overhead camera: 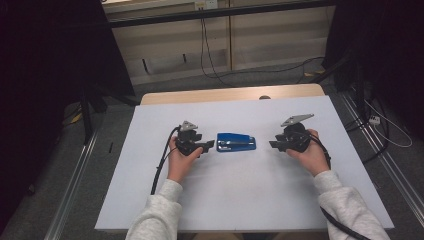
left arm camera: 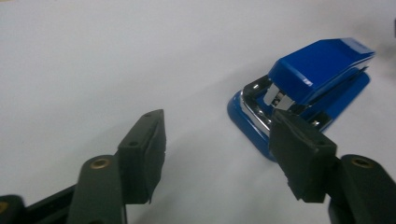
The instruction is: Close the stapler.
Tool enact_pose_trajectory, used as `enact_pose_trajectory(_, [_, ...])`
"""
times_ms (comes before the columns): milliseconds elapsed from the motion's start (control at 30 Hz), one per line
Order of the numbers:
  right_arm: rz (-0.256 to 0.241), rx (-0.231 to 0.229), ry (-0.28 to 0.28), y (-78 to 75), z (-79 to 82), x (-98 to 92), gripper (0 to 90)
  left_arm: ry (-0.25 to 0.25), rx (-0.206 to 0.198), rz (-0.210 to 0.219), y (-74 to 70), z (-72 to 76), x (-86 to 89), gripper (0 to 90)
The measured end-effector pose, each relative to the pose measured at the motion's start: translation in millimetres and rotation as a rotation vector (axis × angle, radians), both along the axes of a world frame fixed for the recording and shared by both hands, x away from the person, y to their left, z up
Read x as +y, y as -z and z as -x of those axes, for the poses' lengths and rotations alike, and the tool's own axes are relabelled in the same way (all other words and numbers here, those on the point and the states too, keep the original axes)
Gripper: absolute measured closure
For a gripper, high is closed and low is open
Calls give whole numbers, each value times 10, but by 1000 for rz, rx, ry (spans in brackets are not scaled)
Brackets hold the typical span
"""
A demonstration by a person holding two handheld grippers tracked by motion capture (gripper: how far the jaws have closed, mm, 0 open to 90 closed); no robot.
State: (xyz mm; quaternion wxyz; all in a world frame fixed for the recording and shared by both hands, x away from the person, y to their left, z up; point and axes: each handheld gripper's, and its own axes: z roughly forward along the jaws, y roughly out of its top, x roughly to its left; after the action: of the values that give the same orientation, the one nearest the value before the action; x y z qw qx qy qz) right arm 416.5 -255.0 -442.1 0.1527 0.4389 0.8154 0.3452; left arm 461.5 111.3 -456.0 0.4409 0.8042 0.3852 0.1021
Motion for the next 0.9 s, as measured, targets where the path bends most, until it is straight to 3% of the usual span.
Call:
enact_pose_trajectory(200, [-36,7,-5,-18,70,2,379,-4,7,25,-61,121,163,143])
enact_pose_trajectory(300, [-57,8,-10,-41,141,-5,308,11,-5,59,-110,195,237,114])
enact_pose_trajectory(500, [-99,-6,-16,-104,295,17,218,38,-17,37,-176,326,351,83])
enact_pose_trajectory(700, [-78,-4,-51,-117,419,28,168,33,-18,68,-199,396,435,67])
enact_pose_trajectory(900, [-73,2,-55,-100,512,-19,147,48,-34,41,-208,428,439,59])
